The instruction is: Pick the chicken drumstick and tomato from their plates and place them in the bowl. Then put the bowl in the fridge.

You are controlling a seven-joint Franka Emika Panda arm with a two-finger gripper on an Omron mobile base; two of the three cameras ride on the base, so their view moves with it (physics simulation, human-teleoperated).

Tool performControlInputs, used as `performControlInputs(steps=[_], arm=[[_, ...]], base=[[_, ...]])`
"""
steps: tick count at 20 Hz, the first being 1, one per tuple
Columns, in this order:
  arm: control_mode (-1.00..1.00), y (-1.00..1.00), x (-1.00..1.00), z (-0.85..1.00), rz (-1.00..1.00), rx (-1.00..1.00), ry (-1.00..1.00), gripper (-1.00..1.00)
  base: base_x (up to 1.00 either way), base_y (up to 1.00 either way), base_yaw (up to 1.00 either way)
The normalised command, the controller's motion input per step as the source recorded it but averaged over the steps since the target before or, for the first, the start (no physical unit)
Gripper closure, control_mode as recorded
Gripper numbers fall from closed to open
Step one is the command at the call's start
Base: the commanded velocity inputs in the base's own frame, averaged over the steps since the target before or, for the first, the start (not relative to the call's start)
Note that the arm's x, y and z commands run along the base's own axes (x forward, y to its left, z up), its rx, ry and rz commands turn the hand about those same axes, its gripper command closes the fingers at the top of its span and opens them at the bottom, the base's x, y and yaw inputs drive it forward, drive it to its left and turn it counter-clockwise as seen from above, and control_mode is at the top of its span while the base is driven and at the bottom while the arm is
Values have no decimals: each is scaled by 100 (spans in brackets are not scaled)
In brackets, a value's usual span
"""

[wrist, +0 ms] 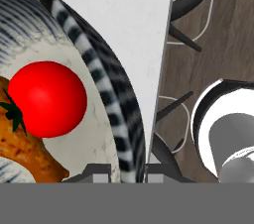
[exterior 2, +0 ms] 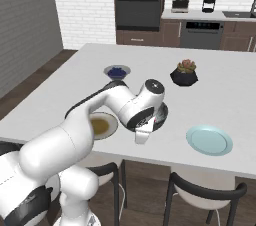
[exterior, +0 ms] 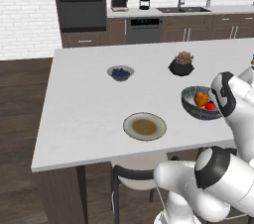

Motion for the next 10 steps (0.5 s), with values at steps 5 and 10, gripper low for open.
performControlInputs(steps=[5,10], arm=[[-100,31,-70,100,7,-2,0,100],[-100,88,-71,84,0,0,0,100]], base=[[0,0,0],[0,0,0]])
